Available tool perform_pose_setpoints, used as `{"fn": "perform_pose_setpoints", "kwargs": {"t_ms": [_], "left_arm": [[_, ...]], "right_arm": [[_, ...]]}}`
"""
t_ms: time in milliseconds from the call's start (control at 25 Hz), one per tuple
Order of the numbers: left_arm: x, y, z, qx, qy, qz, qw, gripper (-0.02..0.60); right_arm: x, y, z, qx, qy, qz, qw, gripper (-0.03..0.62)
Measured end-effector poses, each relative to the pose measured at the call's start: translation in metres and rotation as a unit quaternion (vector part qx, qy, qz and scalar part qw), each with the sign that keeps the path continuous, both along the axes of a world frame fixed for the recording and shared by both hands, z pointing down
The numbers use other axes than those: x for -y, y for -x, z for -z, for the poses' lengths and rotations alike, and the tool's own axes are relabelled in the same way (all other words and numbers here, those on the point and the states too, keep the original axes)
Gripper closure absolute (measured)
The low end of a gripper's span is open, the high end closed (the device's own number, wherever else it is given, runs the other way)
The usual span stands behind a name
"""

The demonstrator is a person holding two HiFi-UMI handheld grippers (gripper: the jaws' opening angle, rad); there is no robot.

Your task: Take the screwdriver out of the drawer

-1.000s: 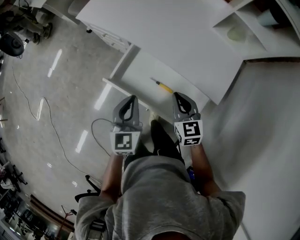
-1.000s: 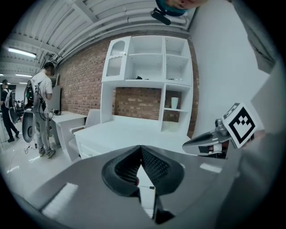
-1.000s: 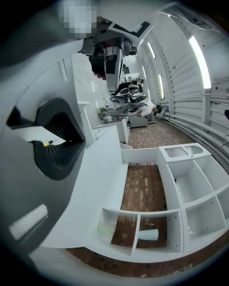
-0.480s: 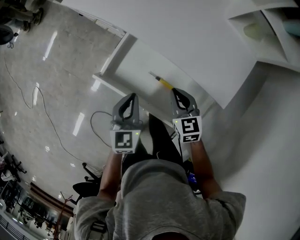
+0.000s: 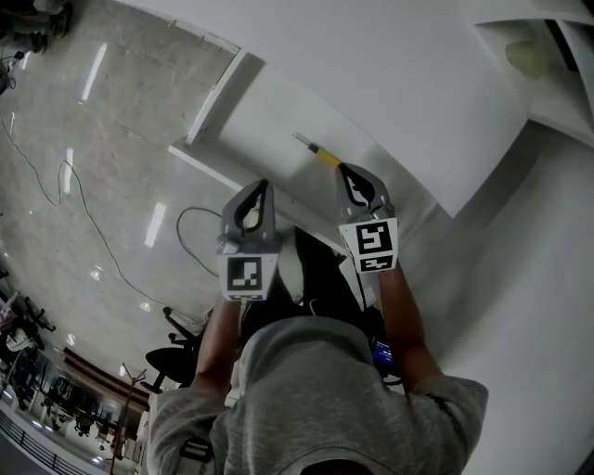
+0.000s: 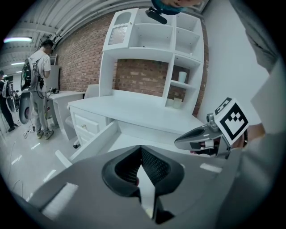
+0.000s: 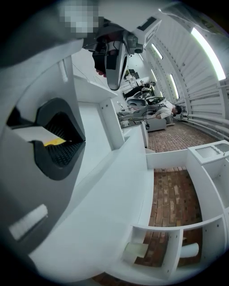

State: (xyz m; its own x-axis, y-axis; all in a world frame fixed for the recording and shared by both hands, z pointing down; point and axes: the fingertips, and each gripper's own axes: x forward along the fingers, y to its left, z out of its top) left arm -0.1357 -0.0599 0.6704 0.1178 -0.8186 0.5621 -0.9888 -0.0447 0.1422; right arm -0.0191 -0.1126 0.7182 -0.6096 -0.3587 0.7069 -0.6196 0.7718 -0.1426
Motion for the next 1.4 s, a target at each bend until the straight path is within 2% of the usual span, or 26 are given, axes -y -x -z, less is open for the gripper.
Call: {"fn": "perform_pose_setpoints", "kwargs": {"t_ms": [280, 560, 840, 1160, 1320, 1400], "left_arm": [[0.000, -0.004, -0.002, -0.005, 0.007, 0.000, 1.0000, 0.570], [-0.002, 0.000, -0.003, -0.001, 0.006, 0.004, 1.0000, 0.569], [-0.010, 0.004, -0.008, -0.006, 0.019, 0.015, 0.9997, 0.570], [-0.017, 0.006, -0.009, -0.006, 0.011, 0.023, 0.9996, 0.569], [-0.020, 0.009, -0.010, -0.010, 0.017, 0.032, 0.9993, 0.569], [-0.018, 0.011, -0.009, -0.011, 0.013, 0.035, 0.9993, 0.571]], "right_arm": [[0.002, 0.007, -0.023, -0.050, 0.000, 0.054, 0.997, 0.588], [-0.002, 0.017, -0.055, -0.109, -0.001, 0.119, 0.987, 0.517], [-0.014, 0.023, -0.092, -0.153, 0.022, 0.168, 0.973, 0.457], [-0.023, 0.022, -0.121, -0.188, 0.035, 0.183, 0.964, 0.448], [-0.022, 0.021, -0.127, -0.201, 0.031, 0.179, 0.963, 0.468], [-0.019, 0.022, -0.127, -0.208, 0.026, 0.177, 0.962, 0.499]]}}
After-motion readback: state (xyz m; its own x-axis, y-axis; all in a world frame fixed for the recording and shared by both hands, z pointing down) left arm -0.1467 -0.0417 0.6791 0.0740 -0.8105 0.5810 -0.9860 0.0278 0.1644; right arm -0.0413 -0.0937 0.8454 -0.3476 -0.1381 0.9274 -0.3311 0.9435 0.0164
